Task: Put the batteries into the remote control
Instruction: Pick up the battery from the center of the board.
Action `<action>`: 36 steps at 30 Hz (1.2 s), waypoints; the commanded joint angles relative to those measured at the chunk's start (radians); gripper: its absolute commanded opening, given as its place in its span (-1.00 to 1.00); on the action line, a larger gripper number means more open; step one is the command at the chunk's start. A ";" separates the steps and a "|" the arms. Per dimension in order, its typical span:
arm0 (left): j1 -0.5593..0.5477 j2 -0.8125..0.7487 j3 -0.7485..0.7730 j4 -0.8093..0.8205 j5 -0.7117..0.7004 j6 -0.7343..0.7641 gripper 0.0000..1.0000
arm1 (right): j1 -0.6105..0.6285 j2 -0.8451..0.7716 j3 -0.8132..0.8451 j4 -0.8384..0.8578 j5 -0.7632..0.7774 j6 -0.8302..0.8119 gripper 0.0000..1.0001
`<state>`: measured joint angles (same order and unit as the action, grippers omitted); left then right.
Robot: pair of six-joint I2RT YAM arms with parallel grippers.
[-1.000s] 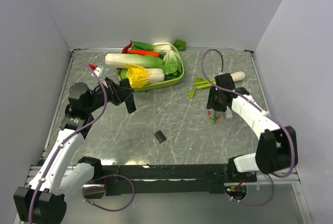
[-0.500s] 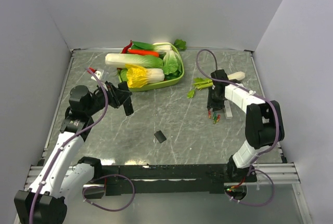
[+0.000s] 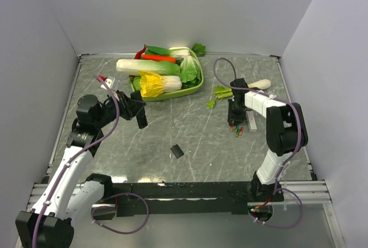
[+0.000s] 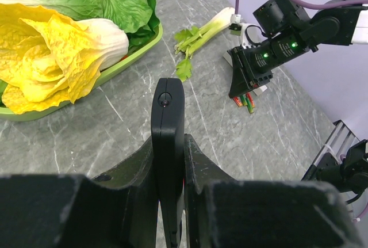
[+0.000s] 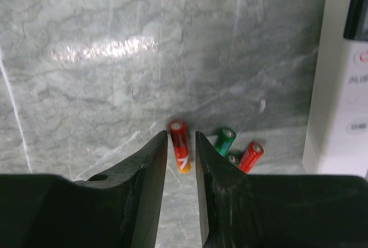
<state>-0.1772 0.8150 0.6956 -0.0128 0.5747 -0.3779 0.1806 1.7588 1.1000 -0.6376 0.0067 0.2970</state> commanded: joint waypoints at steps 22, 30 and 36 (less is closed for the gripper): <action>0.005 -0.008 -0.002 0.060 0.048 -0.027 -0.98 | 0.043 -0.145 -0.028 0.065 0.018 -0.056 -0.98; 0.005 -0.014 -0.010 0.086 0.065 -0.098 -0.98 | 0.285 -0.490 -0.112 0.232 0.091 -0.012 -1.00; 0.005 -0.004 -0.018 0.129 0.093 -0.176 -0.98 | 0.492 -0.674 -0.172 0.415 0.130 0.007 -1.00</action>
<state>-0.1772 0.8150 0.6895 0.0242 0.6216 -0.4820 0.5682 1.1801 0.9768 -0.3813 0.0906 0.2810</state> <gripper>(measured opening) 0.220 0.176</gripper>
